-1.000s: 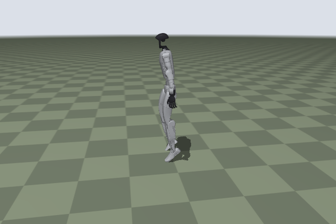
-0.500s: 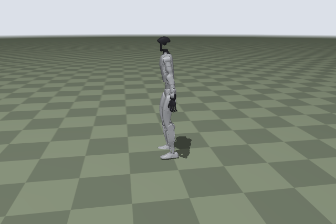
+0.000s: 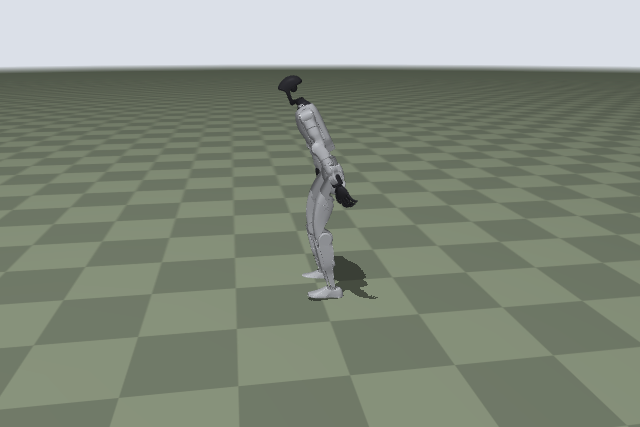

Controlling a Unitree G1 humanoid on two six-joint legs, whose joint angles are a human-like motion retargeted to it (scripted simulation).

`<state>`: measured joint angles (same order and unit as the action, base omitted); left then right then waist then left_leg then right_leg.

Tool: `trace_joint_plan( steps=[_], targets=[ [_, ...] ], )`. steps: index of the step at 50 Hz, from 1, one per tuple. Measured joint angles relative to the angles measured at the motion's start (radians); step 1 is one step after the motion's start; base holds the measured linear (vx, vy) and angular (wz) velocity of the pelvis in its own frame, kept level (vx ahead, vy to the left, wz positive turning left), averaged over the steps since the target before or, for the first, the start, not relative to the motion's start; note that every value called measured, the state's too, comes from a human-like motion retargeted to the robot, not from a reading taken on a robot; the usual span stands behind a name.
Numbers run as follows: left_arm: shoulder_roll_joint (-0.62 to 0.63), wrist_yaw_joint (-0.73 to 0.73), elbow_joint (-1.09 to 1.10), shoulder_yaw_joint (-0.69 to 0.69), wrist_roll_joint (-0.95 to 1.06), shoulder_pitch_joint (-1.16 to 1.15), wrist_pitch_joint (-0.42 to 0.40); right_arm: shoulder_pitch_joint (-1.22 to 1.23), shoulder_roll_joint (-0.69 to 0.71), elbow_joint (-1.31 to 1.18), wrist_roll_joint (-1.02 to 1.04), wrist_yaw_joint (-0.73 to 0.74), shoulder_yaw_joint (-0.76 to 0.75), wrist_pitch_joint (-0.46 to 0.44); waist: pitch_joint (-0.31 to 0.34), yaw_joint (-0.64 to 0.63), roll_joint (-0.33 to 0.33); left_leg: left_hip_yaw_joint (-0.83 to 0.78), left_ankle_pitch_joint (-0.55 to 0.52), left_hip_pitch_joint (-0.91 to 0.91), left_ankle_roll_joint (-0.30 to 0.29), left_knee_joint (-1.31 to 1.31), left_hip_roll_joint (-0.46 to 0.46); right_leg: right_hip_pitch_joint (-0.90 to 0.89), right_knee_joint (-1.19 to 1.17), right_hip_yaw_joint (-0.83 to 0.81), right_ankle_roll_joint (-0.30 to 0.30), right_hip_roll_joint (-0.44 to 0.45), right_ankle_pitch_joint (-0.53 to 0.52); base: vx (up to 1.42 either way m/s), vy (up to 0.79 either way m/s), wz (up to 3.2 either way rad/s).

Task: Upper body actions

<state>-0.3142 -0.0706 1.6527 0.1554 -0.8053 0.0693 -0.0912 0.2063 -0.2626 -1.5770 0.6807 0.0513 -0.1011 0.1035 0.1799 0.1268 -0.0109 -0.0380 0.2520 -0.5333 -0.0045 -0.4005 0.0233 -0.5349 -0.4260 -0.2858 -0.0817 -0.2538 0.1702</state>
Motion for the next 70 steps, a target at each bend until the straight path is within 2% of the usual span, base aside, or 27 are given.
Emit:
trace_joint_plan(
  steps=[4,8,14,20,25,30,36,38,40,42,43,45,47,48,50,53,55,58,61,62,63,64,65,66,67,68,70],
  targets=[
    [-0.036,0.082,0.036,0.028,-0.016,-0.049,0.002,-0.056,-0.042,-0.014,-0.008,0.056,-0.053,-0.019,0.026,-0.009,0.029,-0.039,0.096,-0.189,-0.008,-0.218,0.004,-0.224,-0.254,0.057,0.036,-0.039,0.09,-0.19,-0.13,0.1],
    [-0.057,0.149,0.047,0.078,-0.014,-0.138,0.072,-0.139,-0.077,-0.071,-0.086,0.055,-0.128,-0.062,0.054,-0.003,0.017,-0.007,0.146,-0.387,-0.023,-0.445,0.027,-0.416,-0.492,0.056,0.122,-0.053,0.169,-0.12,-0.13,0.3],
    [-0.056,0.078,0.047,0.146,0.011,-0.263,0.164,-0.303,-0.098,-0.123,-0.161,-0.061,-0.216,-0.206,0.086,0.007,-0.015,-0.005,0.212,-0.659,-0.014,-0.775,0.041,-0.674,-0.833,0.033,0.237,-0.097,0.275,0.0,-0.08,0.34],
    [-0.014,0.014,0.047,0.162,0.09,-0.284,0.121,-0.376,-0.081,-0.123,-0.128,-0.098,-0.222,-0.243,0.12,0.013,-0.037,-0.018,0.286,-0.845,0.013,-1.026,0.041,-0.837,-1.084,-0.003,0.339,-0.142,0.353,0.01,-0.03,0.12],
    [0.01,-0.021,0.047,0.104,0.056,-0.224,0.088,-0.316,-0.074,-0.123,-0.091,-0.126,-0.164,-0.225,0.134,0.047,-0.028,-0.057,0.321,-0.89,0.065,-1.1,0.065,-0.888,-1.177,0.025,0.344,-0.18,0.387,0.04,0.01,0.21],
    [0.029,-0.048,0.047,0.037,0.039,-0.165,0.11,-0.193,-0.075,-0.123,-0.053,-0.184,-0.091,-0.255,0.099,0.052,-0.019,-0.044,0.307,-0.844,0.054,-1.026,0.049,-0.851,-1.099,0.01,0.344,-0.151,0.358,0.05,-0.05,-0.18],
    [0.029,-0.092,0.047,0.023,0.013,-0.164,0.089,-0.071,-0.075,-0.123,-0.076,-0.107,-0.046,-0.146,0.026,0.033,0.01,-0.013,0.215,-0.558,0.014,-0.677,0.033,-0.598,-0.764,0.039,0.233,-0.084,0.255,0.24,-0.03,-0.34],
    [0.025,-0.086,0.047,0.043,0.015,-0.19,0.102,-0.067,-0.059,-0.123,-0.131,-0.073,-0.044,-0.147,0.006,0.025,0.02,0.003,0.168,-0.407,0.008,-0.511,0.039,-0.456,-0.605,0.048,0.183,-0.062,0.205,0.41,-0.02,-0.36],
    [0.022,-0.08,0.047,0.07,0.019,-0.22,0.144,-0.09,-0.031,-0.123,-0.217,-0.066,-0.03,-0.183,-0.002,0.008,0.031,0.029,0.082,-0.205,0.009,-0.296,0.056,-0.268,-0.399,0.043,0.136,-0.023,0.101,0.54,-0.05,-0.4],
    [0.026,-0.093,0.047,0.103,0.013,-0.245,0.21,-0.133,0.001,-0.123,-0.257,-0.098,-0.01,-0.194,-0.014,-0.013,0.032,0.023,-0.116,-0.001,-0.004,-0.066,0.056,-0.064,-0.164,0.036,0.044,0.019,-0.109,0.62,-0.02,-0.14],
    [0.031,-0.104,0.047,0.119,0.007,-0.254,0.237,-0.155,0.018,-0.123,-0.245,-0.12,-0.015,-0.194,-0.021,-0.014,0.021,-0.024,-0.264,0.089,-0.033,0.03,0.021,0.039,-0.041,0.004,-0.013,0.026,-0.27,0.5,0.03,0.17],
    [0.041,-0.129,0.047,0.15,-0.027,-0.262,0.214,-0.189,0.04,-0.123,-0.138,-0.154,-0.078,-0.171,-0.041,-0.045,0.014,-0.091,-0.684,0.208,-0.155,0.194,-0.028,0.227,0.216,-0.114,-0.179,-0.001,-0.664,0.21,0.03,-0.36],
    [0.042,-0.097,0.047,0.178,-0.054,-0.263,0.119,-0.203,0.052,-0.123,-0.024,-0.11,-0.104,-0.102,-0.018,-0.136,-0.001,-0.177,-0.776,0.143,-0.257,0.035,-0.132,0.185,0.115,-0.126,-0.18,0.036,-0.694,-0.12,-0.14,-1.48],
    [0.038,-0.055,0.047,0.183,-0.063,-0.254,0.074,-0.204,0.061,-0.123,0.006,-0.051,-0.098,-0.068,-0.048,-0.144,-0.001,-0.22,-0.776,0.185,-0.257,0.159,-0.156,0.216,0.218,-0.108,-0.18,0.076,-0.694,-0.02,-0.18,-0.09],
    [0.037,0.058,0.047,0.181,-0.073,-0.25,0.023,-0.216,0.083,-0.123,0.037,0.105,-0.067,-0.036,-0.044,-0.08,0.002,-0.178,-0.773,0.283,-0.215,0.288,-0.138,0.291,0.237,-0.126,-0.18,0.079,-0.694,0.19,-0.04,1.31],
    [0.05,0.147,0.047,0.17,-0.086,-0.226,0.056,-0.206,0.073,-0.123,0.036,0.219,-0.058,-0.109,-0.003,-0.052,0.001,-0.031,-0.776,0.319,-0.215,0.204,-0.055,0.39,0.195,-0.066,-0.169,0.071,-0.694,0.22,0.32,0.63],
    [0.037,0.137,0.047,0.138,-0.083,-0.205,0.047,-0.195,0.07,-0.123,0.027,0.182,-0.056,-0.121,0.003,-0.06,-0.006,0.013,-0.776,0.334,-0.234,0.182,-0.045,0.387,0.139,-0.02,-0.139,0.104,-0.694,0.06,0.25,0.01],
    [0.015,0.116,0.047,0.109,-0.114,-0.175,0.064,-0.186,0.062,-0.123,0.043,0.078,-0.086,-0.071,-0.007,-0.065,0.004,-0.017,-0.776,0.353,-0.219,0.211,-0.039,0.416,0.211,-0.059,-0.162,0.098,-0.694,0.1,0.1,0.11],
    [-0.001,0.106,0.047,0.082,-0.198,-0.138,0.074,-0.178,0.042,-0.123,0.009,0.034,-0.12,-0.058,-0.011,-0.083,0.006,-0.08,-0.776,0.368,-0.175,0.198,-0.05,0.44,0.283,-0.084,-0.138,0.087,-0.65,0.14,0.15,0.15],
    [-0.009,0.104,0.046,0.071,-0.206,-0.13,0.062,-0.177,0.036,-0.123,-0.01,0.034,-0.124,-0.054,-0.018,-0.079,0.009,-0.068,-0.708,0.368,-0.15,0.18,-0.042,0.433,0.281,-0.058,-0.118,0.089,-0.619,0.15,0.06,0.63],
    [-0.02,0.108,0.041,0.063,-0.201,-0.121,0.05,-0.172,0.032,-0.123,-0.032,0.039,-0.125,-0.047,-0.042,-0.059,0.024,-0.014,-0.505,0.364,-0.092,0.194,0.0,0.399,0.255,-0.019,-0.079,0.083,-0.505,0.19,0.0,0.75],
    [-0.027,0.104,0.032,0.059,-0.189,-0.13,0.045,-0.177,0.033,-0.123,-0.055,0.042,-0.115,-0.046,-0.08,-0.048,0.031,-0.026,-0.296,0.336,-0.027,0.123,0.004,0.349,0.157,-0.042,-0.01,0.089,-0.29,0.27,-0.06,0.6],
    [-0.032,0.098,0.022,0.058,-0.175,-0.148,0.043,-0.186,0.037,-0.123,-0.08,0.046,-0.098,-0.049,-0.123,-0.042,0.032,-0.071,-0.083,0.294,0.042,0.009,-0.012,0.292,0.025,-0.096,0.074,0.101,-0.024,0.38,-0.06,1.2],
    [-0.01,0.046,0.004,0.056,-0.156,-0.155,0.086,-0.18,0.049,-0.123,-0.111,0.015,-0.073,-0.108,-0.116,0.028,0.012,0.048,0.008,0.265,0.097,-0.091,0.074,0.274,-0.041,-0.09,0.125,0.127,0.077,0.38,-0.04,1.36],
    [0.013,-0.019,-0.014,0.067,-0.147,-0.157,0.139,-0.169,0.061,-0.123,-0.128,-0.041,-0.058,-0.173,-0.121,0.051,0.008,0.11,0.061,0.224,0.118,-0.174,0.123,0.247,-0.101,-0.063,0.16,0.145,0.143,0.26,0.0,0.25],
    [0.038,-0.111,-0.032,0.105,-0.158,-0.148,0.21,-0.151,0.076,-0.123,-0.118,-0.145,-0.06,-0.249,-0.15,-0.015,0.037,0.061,0.038,0.16,0.069,-0.226,0.097,0.202,-0.15,0.007,0.162,0.146,0.14,0.18,0.03,-1.41],
    [0.059,-0.193,-0.019,0.126,-0.09,-0.152,0.181,-0.154,0.093,-0.123,-0.109,-0.273,-0.059,-0.219,-0.159,-0.072,0.049,0.073,-0.011,0.149,-0.017,-0.21,0.008,0.144,-0.281,0.081,0.136,0.11,0.14,0.13,0.08,-1.25]
  ],
)
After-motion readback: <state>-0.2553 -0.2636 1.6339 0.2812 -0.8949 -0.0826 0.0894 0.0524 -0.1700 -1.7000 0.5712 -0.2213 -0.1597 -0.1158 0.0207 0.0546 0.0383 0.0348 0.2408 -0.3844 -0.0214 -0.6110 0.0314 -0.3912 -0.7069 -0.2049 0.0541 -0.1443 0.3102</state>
